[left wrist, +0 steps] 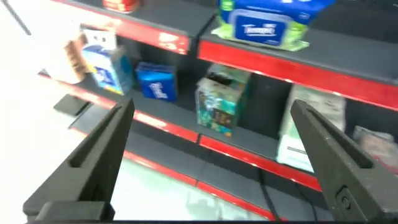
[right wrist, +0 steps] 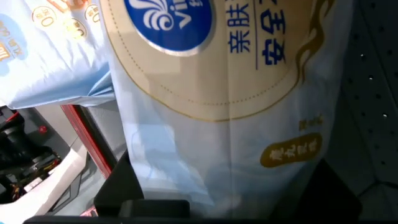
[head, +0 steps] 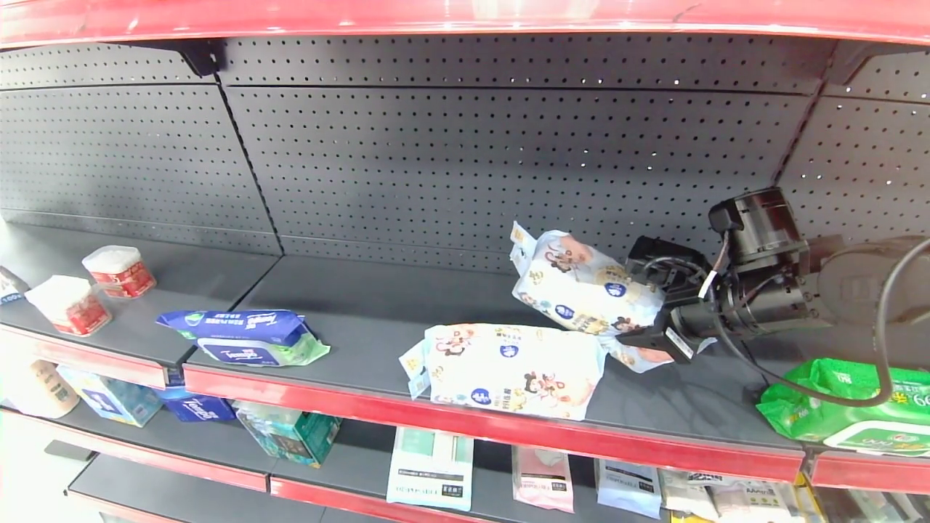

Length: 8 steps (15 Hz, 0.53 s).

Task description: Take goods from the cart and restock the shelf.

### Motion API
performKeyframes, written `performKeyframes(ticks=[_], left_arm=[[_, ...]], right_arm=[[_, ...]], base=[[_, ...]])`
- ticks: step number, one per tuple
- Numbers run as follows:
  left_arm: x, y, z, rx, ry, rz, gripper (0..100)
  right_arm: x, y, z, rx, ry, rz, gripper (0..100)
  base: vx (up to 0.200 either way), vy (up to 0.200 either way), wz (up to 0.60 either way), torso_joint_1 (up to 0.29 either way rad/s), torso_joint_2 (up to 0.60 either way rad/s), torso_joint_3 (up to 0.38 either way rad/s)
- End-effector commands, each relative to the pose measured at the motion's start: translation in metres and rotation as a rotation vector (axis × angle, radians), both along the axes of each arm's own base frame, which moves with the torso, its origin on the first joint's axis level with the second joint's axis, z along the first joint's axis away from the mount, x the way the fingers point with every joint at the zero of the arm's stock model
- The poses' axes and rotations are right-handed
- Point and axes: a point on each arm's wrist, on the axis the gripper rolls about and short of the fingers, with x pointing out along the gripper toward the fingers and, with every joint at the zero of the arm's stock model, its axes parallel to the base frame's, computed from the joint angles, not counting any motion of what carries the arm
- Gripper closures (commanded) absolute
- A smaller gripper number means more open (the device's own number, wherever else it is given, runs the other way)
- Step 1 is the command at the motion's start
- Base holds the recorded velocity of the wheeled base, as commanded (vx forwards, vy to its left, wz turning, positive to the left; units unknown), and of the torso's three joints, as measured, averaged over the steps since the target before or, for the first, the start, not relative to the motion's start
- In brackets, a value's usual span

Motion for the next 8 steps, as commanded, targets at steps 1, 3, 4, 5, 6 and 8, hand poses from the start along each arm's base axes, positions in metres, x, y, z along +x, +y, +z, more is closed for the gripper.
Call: performKeyframes(ticks=[1,3,4,5,6,8], left_arm=[[0.0,0.0,-0.002,0.001,0.009,0.019,0],[0.008,-0.003,0.006,0.001,0.067,0.078,0],[0.017,-0.005,0.012,-0.001,0.078,0.131,0],[0.023,-0.006,0.014,-0.002,0.077,0.166,0],[0.027,-0.006,0.01,-0.005,0.053,0.158,0],[0.015,-0.01,-0.003,0.0,-0.118,-0.019,0]], right_arm=[[0.0,0.0,0.0,0.0,0.001,0.002,100],[0.0,0.0,0.0,0.0,0.001,0.002,100],[0.0,0.0,-0.001,0.0,0.001,0.002,100],[0.0,0.0,-0.001,-0.001,0.004,0.002,100],[0.0,0.0,-0.001,-0.001,0.004,0.0,100],[0.001,-0.001,-0.001,-0.001,0.004,-0.001,100]], base=[[0.0,0.0,0.0,0.0,0.0,0.0],[0.0,0.0,0.0,0.0,0.0,0.0],[0.0,0.0,0.0,0.0,0.0,0.0],[0.0,0.0,0.0,0.0,0.0,0.0],[0.0,0.0,0.0,0.0,0.0,0.0],[0.0,0.0,0.0,0.0,0.0,0.0]])
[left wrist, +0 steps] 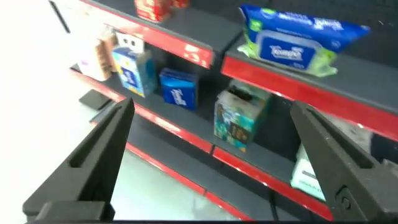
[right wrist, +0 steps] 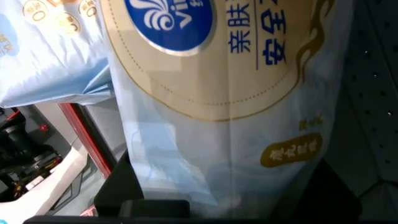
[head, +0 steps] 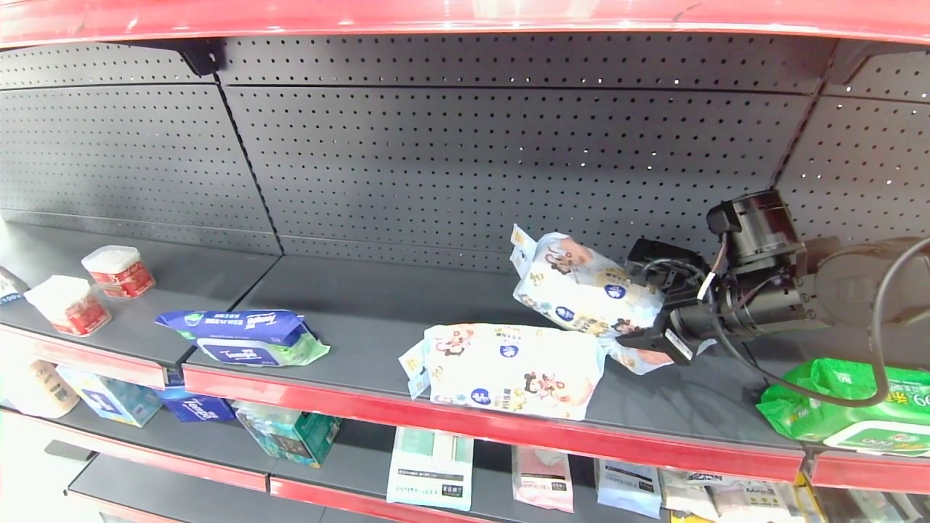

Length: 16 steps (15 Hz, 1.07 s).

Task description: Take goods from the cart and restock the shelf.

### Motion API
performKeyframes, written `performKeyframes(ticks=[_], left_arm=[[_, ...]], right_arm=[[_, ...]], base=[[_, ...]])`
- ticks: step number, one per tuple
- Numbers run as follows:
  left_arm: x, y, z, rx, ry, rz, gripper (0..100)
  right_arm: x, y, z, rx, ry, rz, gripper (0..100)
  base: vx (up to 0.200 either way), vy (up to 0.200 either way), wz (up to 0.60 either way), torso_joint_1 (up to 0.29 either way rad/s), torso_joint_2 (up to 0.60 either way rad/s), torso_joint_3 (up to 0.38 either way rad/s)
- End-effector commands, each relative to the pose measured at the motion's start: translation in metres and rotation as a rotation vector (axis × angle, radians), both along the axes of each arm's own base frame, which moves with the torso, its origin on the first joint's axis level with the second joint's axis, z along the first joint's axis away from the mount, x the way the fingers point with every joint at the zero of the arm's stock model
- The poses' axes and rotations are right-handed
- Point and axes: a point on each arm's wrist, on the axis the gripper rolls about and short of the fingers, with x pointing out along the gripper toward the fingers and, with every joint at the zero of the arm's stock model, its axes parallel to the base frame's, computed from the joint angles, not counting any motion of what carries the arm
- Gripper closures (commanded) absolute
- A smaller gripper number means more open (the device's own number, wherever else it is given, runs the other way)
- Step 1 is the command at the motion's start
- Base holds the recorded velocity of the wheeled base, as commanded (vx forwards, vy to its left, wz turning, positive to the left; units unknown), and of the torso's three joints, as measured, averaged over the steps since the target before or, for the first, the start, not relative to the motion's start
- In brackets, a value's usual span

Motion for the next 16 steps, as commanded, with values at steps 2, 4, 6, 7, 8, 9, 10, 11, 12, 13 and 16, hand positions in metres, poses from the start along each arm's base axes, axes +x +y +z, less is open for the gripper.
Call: performKeyframes(ticks=[2,4,6,7,8,9,10,11,12,13,16], left_arm=[[-0.01,-0.007,-0.006,0.014,-0.16,-0.302,0],[-0.008,-0.009,-0.011,0.033,-0.137,-0.407,0],[-0.007,-0.009,-0.015,0.053,-0.113,-0.413,0],[-0.007,-0.009,-0.015,0.054,-0.112,-0.405,0],[-0.006,-0.008,-0.016,0.056,-0.108,-0.368,0],[-0.006,-0.007,-0.016,0.064,-0.106,-0.309,0],[-0.005,-0.005,-0.018,0.069,-0.105,-0.24,0],[-0.005,-0.005,-0.015,0.096,-0.133,-0.217,0],[-0.004,-0.004,-0.016,0.156,-0.136,-0.178,0],[-0.002,-0.003,-0.02,0.163,-0.123,-0.154,0],[-0.001,-0.003,-0.019,0.241,-0.135,-0.15,0]], right_arm=[[-0.001,-0.001,0.0,0.001,0.0,-0.001,100],[-0.001,-0.001,0.0,0.002,0.004,-0.004,100],[-0.001,-0.001,0.0,0.003,0.002,-0.004,100],[-0.002,-0.002,0.0,0.003,0.002,-0.005,100],[-0.002,-0.002,0.001,0.003,0.001,-0.005,100],[-0.002,-0.002,0.001,0.003,0.001,-0.007,100],[-0.002,-0.002,0.001,0.003,-0.001,-0.007,100],[-0.002,-0.002,0.002,0.004,-0.004,-0.007,100],[-0.001,-0.001,0.003,0.002,-0.008,-0.006,100],[-0.001,-0.001,0.003,0.002,-0.009,-0.005,100],[-0.004,-0.001,0.005,0.0,-0.014,-0.002,100]], base=[[0.0,0.0,0.0,0.0,0.0,0.0],[0.0,0.0,0.0,0.0,0.0,0.0],[0.0,0.0,0.0,0.0,0.0,0.0],[0.0,0.0,0.0,0.0,0.0,0.0],[0.0,0.0,0.0,0.0,0.0,0.0],[0.0,0.0,0.0,0.0,0.0,0.0],[0.0,0.0,0.0,0.0,0.0,0.0],[0.0,0.0,0.0,0.0,0.0,0.0],[0.0,0.0,0.0,0.0,0.0,0.0],[0.0,0.0,0.0,0.0,0.0,0.0],[0.0,0.0,0.0,0.0,0.0,0.0]])
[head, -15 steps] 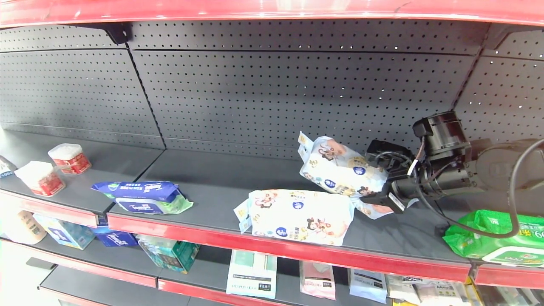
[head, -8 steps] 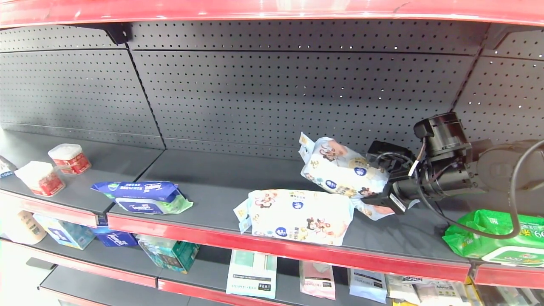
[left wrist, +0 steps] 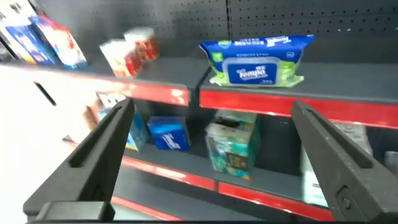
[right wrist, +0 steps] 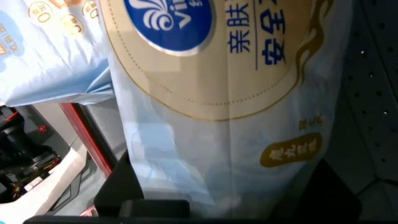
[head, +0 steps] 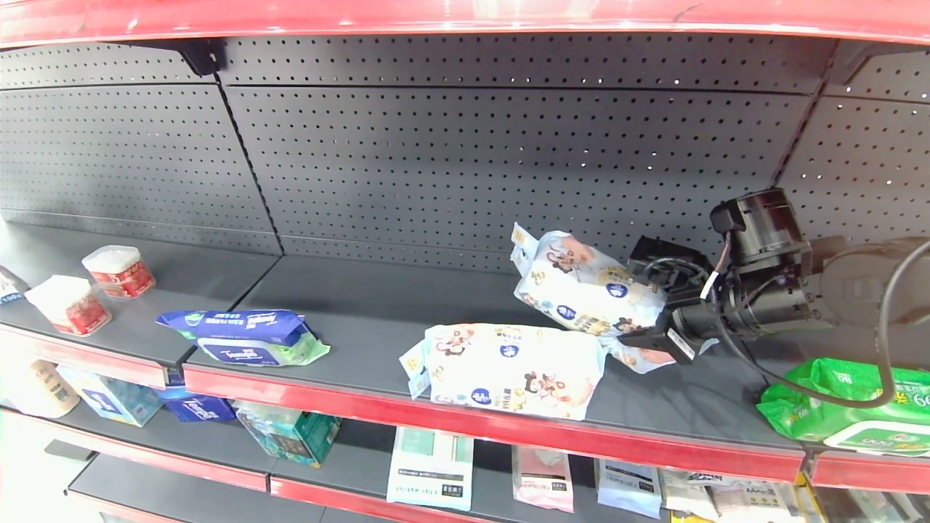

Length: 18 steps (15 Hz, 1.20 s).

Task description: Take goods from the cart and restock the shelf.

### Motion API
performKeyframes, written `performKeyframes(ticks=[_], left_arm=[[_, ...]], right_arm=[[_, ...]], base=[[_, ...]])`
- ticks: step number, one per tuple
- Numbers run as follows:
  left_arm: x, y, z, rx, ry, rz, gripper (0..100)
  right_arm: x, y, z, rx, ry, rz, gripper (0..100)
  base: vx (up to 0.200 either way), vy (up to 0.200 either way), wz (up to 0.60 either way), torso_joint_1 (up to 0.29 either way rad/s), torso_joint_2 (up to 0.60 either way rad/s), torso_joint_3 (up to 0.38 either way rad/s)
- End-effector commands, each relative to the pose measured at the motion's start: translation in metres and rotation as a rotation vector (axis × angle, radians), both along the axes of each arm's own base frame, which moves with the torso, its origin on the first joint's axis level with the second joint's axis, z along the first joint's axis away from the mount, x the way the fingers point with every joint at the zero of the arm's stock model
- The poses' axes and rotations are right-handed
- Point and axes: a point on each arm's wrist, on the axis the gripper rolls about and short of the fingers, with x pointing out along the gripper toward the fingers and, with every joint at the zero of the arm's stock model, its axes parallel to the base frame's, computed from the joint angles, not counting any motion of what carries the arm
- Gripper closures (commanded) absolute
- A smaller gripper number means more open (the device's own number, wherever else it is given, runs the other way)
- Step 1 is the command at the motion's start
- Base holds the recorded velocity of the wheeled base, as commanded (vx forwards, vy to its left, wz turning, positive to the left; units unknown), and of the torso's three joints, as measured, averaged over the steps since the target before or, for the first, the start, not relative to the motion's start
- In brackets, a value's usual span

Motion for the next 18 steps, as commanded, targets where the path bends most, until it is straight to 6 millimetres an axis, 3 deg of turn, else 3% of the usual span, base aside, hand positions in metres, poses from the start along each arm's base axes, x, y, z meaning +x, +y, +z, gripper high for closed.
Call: performKeyframes(ticks=[1,11,15,18], left_arm=[[-0.0001,-0.0001,0.0028,0.018,-0.03,-0.001,0],[0.0026,0.0008,-0.0066,-0.063,-0.011,0.026,0],[0.0041,-0.0042,-0.0063,-0.055,0.012,-0.219,0],[0.003,-0.0021,-0.0066,-0.084,-0.007,-0.135,0]], right_arm=[[-0.0027,-0.0009,0.0037,0.002,-0.011,0.0,100],[-0.0043,-0.0018,0.0053,-0.003,-0.017,0.002,100],[-0.0042,-0.0023,0.007,-0.001,-0.022,0.0,100],[-0.0047,-0.0019,0.0084,0.0,-0.027,0.002,100]], base=[[0.0,0.0,0.0,0.0,0.0,0.0],[0.0,0.0,0.0,0.0,0.0,0.0],[0.0,0.0,0.0,0.0,0.0,0.0],[0.0,0.0,0.0,0.0,0.0,0.0]])
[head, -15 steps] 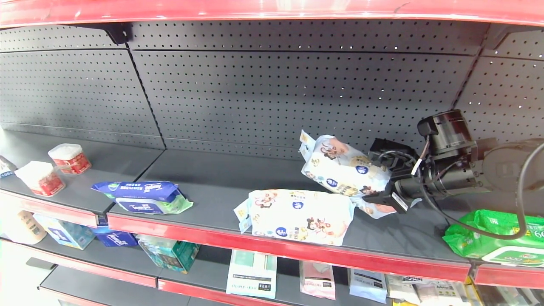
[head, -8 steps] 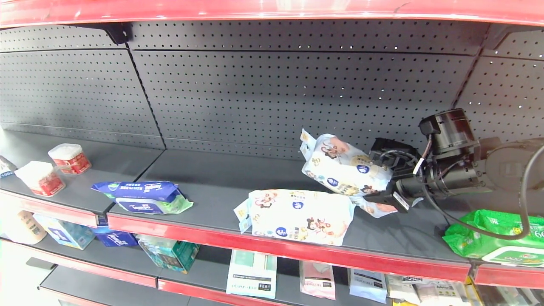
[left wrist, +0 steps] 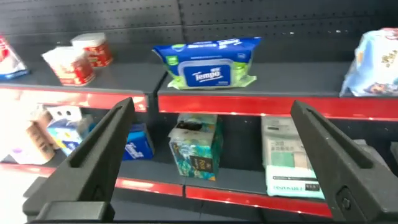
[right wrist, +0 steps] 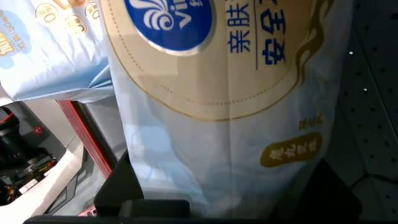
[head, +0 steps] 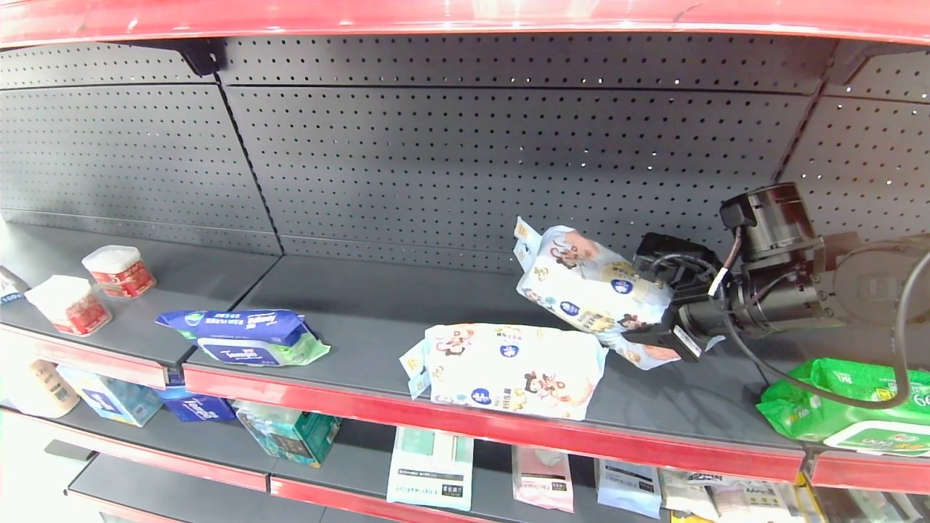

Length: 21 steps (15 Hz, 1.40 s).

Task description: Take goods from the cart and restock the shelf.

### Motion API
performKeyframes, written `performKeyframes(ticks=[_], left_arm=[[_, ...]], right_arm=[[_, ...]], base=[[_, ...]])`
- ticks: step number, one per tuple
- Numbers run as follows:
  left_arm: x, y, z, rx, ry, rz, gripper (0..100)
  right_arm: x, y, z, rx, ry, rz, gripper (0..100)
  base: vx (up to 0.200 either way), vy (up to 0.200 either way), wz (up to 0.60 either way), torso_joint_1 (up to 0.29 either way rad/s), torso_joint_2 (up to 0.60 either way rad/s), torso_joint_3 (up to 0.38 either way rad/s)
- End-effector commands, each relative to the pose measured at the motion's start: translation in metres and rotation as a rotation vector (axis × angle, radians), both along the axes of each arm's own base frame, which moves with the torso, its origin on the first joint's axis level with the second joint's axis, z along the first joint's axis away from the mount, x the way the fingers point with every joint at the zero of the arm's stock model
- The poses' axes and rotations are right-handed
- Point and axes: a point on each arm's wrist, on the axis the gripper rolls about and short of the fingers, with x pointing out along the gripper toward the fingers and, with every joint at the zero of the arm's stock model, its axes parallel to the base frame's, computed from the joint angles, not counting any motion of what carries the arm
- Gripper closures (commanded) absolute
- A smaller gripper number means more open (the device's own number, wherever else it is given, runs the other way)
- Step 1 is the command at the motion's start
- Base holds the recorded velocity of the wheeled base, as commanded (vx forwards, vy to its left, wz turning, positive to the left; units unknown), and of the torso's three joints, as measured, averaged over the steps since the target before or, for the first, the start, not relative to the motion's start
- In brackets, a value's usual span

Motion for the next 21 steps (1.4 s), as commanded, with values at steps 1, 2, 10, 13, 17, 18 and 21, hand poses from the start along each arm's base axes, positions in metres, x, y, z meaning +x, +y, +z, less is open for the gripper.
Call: performKeyframes(ticks=[1,2,10,13,17,18,21], left_arm=[[0.0,0.0,0.0,-0.044,-0.003,0.017,0],[0.0,0.0,0.0,-0.05,-0.003,0.015,0],[0.001,0.001,0.0,-0.029,0.021,-0.042,0],[0.009,0.003,0.002,0.009,0.121,0.05,0],[0.007,0.001,0.002,0.004,0.102,0.275,0],[0.006,0.0,0.002,-0.03,0.085,0.297,0],[-0.001,-0.002,-0.001,-0.063,-0.008,0.286,0]], right_arm=[[0.0,0.001,0.001,0.001,-0.004,0.003,100],[0.0,0.001,0.001,0.001,-0.004,0.003,100],[-0.003,0.0,-0.001,-0.001,0.005,0.004,100],[-0.003,0.0,0.001,0.0,-0.003,0.003,100],[-0.003,0.0,0.0,0.0,0.0,0.004,100],[-0.003,0.0,0.0,0.0,0.0,0.004,100],[-0.004,0.0,0.0,0.0,0.002,0.006,100]], base=[[0.0,0.0,0.0,0.0,0.0,0.0],[0.0,0.0,0.0,0.0,0.0,0.0],[0.0,0.0,0.0,0.0,0.0,0.0],[0.0,0.0,0.0,0.0,0.0,0.0],[0.0,0.0,0.0,0.0,0.0,0.0],[0.0,0.0,0.0,0.0,0.0,0.0],[0.0,0.0,0.0,0.0,0.0,0.0]])
